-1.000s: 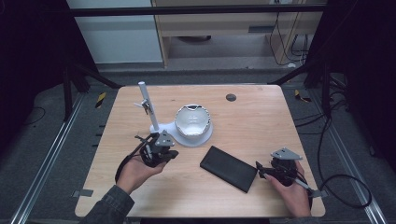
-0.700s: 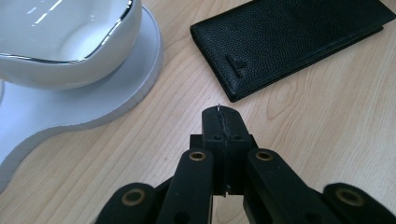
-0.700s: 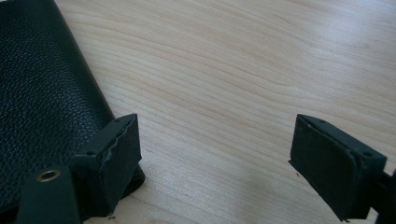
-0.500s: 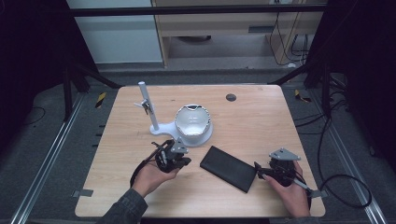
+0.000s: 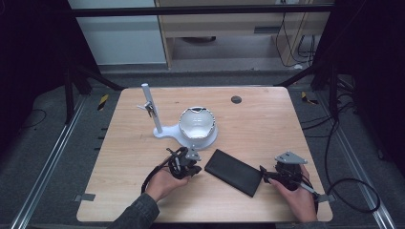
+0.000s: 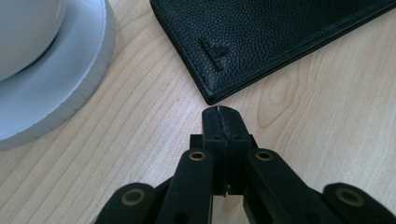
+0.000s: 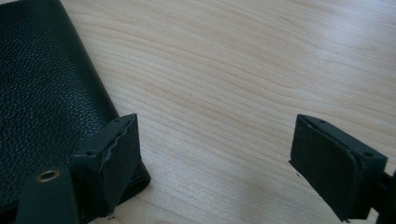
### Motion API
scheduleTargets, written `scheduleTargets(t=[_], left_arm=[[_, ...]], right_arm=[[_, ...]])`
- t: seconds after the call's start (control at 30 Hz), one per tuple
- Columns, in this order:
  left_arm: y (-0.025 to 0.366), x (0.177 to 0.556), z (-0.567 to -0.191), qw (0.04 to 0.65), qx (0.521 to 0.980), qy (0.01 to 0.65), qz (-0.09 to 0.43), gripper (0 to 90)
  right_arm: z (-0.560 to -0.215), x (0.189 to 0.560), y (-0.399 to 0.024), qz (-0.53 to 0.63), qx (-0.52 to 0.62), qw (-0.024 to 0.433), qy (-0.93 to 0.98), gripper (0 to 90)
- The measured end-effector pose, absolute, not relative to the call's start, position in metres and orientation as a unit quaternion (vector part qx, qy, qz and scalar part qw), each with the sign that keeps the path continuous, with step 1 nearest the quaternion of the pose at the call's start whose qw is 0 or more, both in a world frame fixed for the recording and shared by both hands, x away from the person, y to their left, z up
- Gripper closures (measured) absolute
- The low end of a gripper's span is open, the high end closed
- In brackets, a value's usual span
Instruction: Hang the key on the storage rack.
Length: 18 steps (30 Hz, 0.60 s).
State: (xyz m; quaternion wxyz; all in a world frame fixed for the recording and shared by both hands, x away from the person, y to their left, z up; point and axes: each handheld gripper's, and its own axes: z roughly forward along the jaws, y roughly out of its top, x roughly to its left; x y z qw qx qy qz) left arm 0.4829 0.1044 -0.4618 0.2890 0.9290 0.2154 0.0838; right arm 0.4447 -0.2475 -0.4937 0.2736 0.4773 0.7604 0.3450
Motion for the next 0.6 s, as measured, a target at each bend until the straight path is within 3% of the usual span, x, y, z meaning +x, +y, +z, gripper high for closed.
scheduleTargets(t=[0.6], left_arm=[[0.093,0.495,-0.475,0.262,0.937,0.216,0.077,90.0]], right_arm=[[-0.492,0.444,-0.249,0.349,0.478,0.272,0.758,15.8]])
